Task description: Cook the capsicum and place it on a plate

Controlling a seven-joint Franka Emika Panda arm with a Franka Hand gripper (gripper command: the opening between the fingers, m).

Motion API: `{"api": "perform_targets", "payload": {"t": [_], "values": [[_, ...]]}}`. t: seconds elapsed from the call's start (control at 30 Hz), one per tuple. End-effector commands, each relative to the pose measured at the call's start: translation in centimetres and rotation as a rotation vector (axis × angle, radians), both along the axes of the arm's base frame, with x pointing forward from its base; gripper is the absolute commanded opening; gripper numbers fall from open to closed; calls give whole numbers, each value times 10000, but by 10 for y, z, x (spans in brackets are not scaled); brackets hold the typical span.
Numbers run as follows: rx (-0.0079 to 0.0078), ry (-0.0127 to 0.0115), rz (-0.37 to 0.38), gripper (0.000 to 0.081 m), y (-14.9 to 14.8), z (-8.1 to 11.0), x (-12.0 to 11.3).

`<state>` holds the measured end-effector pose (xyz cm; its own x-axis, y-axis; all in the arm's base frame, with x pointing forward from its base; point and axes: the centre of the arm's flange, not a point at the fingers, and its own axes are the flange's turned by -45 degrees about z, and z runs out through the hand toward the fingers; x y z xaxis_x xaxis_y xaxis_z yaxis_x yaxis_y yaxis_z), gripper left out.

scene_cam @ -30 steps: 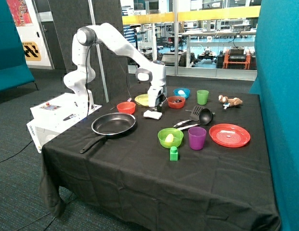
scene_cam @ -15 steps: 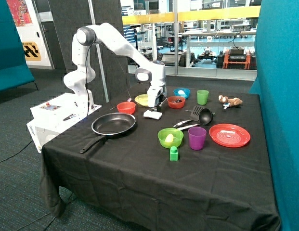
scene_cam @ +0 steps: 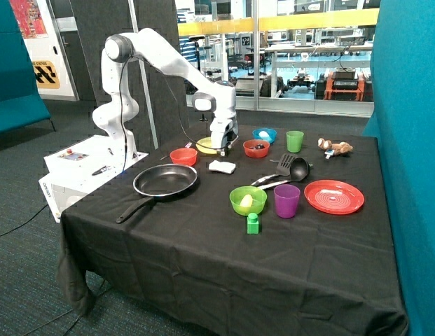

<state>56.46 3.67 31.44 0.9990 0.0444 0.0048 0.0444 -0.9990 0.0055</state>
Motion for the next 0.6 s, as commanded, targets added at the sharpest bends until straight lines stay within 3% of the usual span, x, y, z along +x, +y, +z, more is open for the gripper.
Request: {"api": "perform_targets", "payload": {"t": [0.0,0.57], "values": [[52,51,84,0,-6,27,-14],[56,47,-1308,0,-66,67,-72]]}}
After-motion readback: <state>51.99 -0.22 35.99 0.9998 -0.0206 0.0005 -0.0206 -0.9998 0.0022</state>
